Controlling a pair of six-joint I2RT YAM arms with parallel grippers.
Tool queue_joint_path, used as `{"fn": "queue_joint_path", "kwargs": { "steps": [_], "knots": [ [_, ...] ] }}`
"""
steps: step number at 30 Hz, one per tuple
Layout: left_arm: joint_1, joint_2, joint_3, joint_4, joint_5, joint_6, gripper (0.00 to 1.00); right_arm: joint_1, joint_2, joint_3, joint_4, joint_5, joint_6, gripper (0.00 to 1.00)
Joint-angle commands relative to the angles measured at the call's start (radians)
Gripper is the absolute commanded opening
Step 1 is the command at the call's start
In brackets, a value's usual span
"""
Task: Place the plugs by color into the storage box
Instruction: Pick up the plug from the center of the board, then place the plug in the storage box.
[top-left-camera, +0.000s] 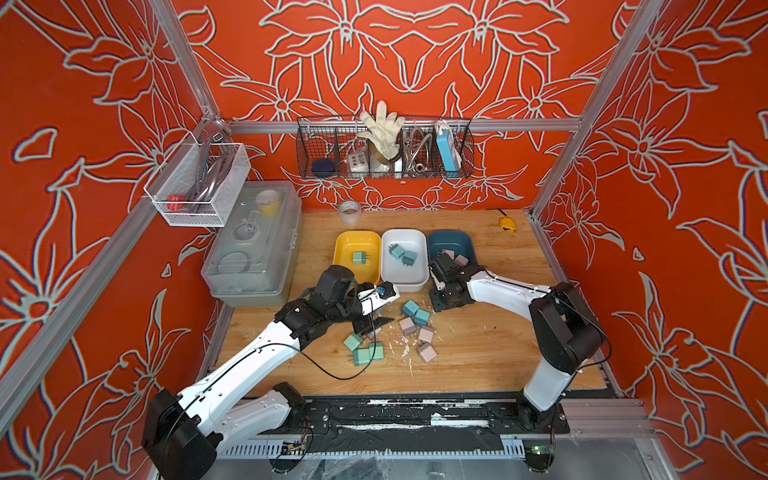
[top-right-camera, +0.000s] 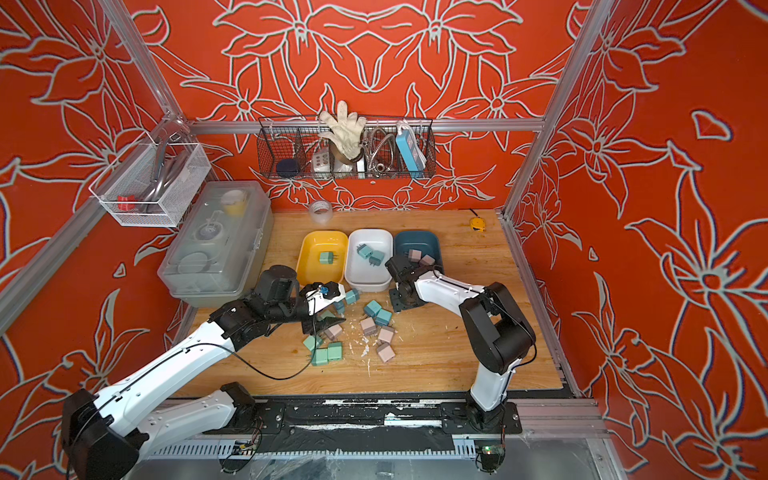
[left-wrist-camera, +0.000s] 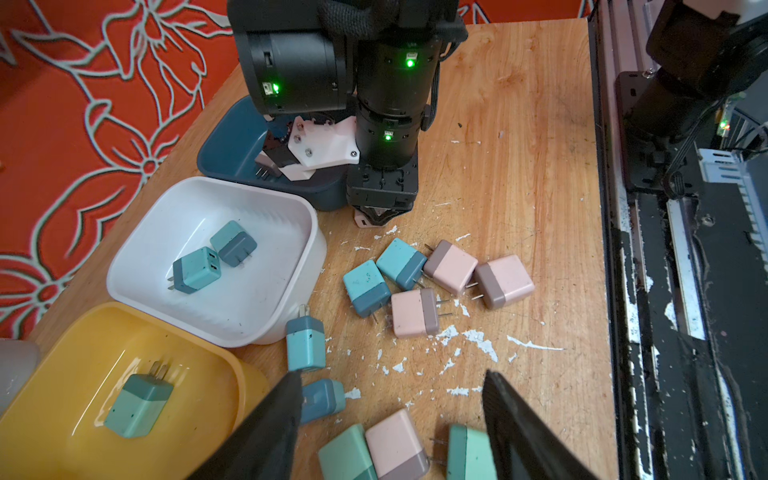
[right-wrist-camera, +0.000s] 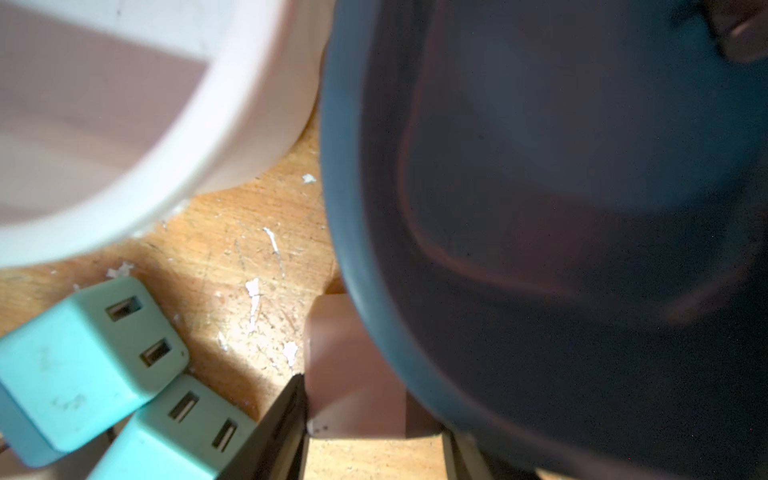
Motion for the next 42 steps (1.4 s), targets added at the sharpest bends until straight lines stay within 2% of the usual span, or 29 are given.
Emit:
{"fn": "queue_joint_path", "kwargs": {
  "steps": [1, 5, 10, 17, 21, 28, 35, 42],
  "knots": [
    [-0.003, -0.022, -0.004, 0.018, 0.002, 0.003, 0.69, 0.003, -0.032, -0.010, -0.048, -0.008, -0.001, 0.44],
    [-0.003, -0.028, 0.000, 0.013, -0.001, 0.003, 0.69, 0.003, -0.078, -0.019, -0.076, -0.050, 0.000, 0.36],
    [-0.002, -0.065, -0.004, 0.019, -0.027, 0.004, 0.69, 0.005, -0.158, -0.011, -0.121, -0.108, -0.005, 0.32],
    [-0.003, -0.045, 0.013, 0.056, -0.052, -0.072, 0.69, -0.018, -0.254, 0.084, -0.210, -0.088, -0.011, 0.31],
    [-0.001, 0.019, 0.061, 0.047, -0.065, -0.139, 0.69, -0.091, -0.263, 0.154, -0.207, -0.090, -0.013, 0.31],
    [0.007, 0.082, 0.123, 0.029, -0.044, -0.210, 0.69, -0.226, -0.138, 0.276, -0.125, -0.097, -0.021, 0.31],
    [0.013, 0.089, 0.137, 0.049, -0.038, -0.241, 0.69, -0.245, 0.040, 0.417, -0.101, -0.020, -0.071, 0.32],
    [0.006, 0.023, 0.052, 0.107, -0.068, -0.248, 0.73, -0.254, 0.174, 0.508, -0.114, 0.019, -0.095, 0.34]
  ]
}}
